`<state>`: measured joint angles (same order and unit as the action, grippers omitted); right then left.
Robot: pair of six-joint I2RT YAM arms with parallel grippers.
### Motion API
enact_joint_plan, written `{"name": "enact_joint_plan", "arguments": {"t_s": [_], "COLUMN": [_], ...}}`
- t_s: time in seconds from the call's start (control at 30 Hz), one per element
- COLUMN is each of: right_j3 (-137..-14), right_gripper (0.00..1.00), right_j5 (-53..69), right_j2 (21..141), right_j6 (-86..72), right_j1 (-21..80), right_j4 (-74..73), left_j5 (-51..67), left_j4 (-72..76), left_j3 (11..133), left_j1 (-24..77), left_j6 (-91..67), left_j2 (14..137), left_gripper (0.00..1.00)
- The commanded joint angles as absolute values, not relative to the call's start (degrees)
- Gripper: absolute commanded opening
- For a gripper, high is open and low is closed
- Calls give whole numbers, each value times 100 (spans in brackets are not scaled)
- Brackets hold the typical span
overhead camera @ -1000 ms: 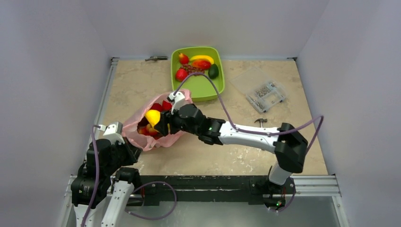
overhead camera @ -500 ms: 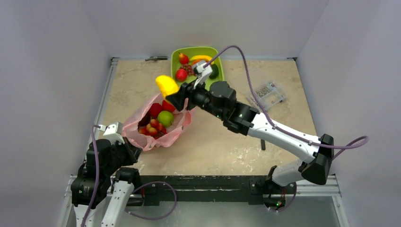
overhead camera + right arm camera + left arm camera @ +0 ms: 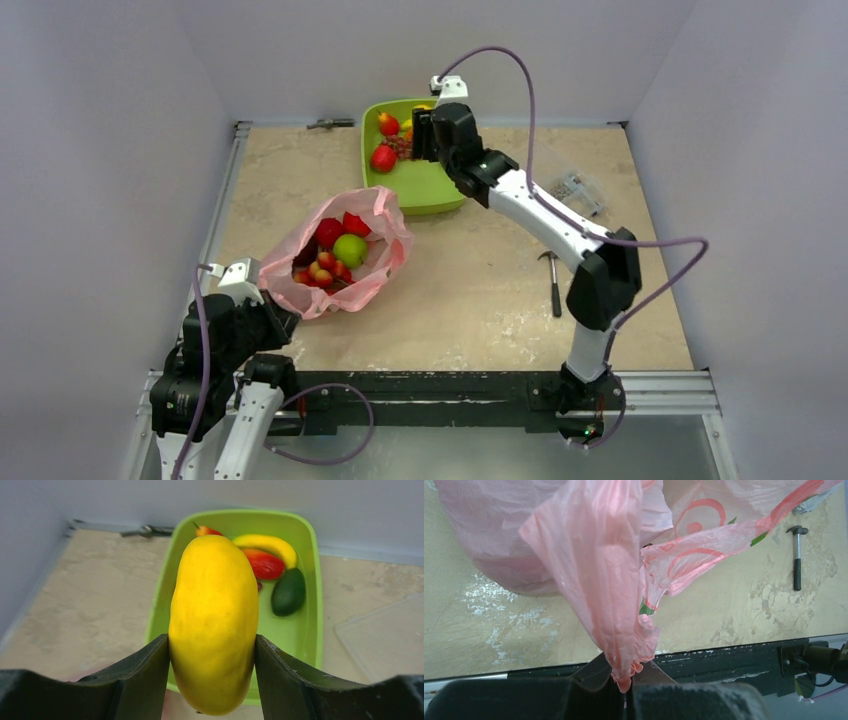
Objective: Take the fake fruits out of the plastic bag
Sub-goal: Place the fake fruit in the bin.
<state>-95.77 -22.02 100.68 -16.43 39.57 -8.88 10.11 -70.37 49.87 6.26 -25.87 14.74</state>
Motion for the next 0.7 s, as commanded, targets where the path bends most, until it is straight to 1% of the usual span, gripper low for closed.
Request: {"name": "enact_joint_plan", "arguments": {"t_s": [0.0,0.07,0.13,0.33,0.53,0.67], "right_j3": [-10632,-11034,-11285,-11247,-11397,-11202], "right_gripper": [5,5,6,8,22,37], "right_j5": [-2532,-2731,-2983,-3275,-3111,-3063], "right_j2": [11132,11781,12178,12728,13090,13032], "right_j6": [-1137,-1013,-872,-667,-582,-615], "right_j1": [3578,3522,3488,3394,3293,3279], "right_j4": [-1997,-2355,-2548,-2392,-2409,-2391], "left_j5": [1077,1077,1079,1142,1155,1142], "left_j4": [-6844,-6851,-6848,-6850,-6839,-6838], "left_j3": [4983,4983,4983,4983,4983,4979], "left_j1": [590,592,591,595,591,598], "left_j6": [-2489,-2495,-2480,-2461,-2450,-2461], "left_j2": [1433,1409,1413,1495,1531,1508], "left_gripper": [0,0,0,0,0,0]}}
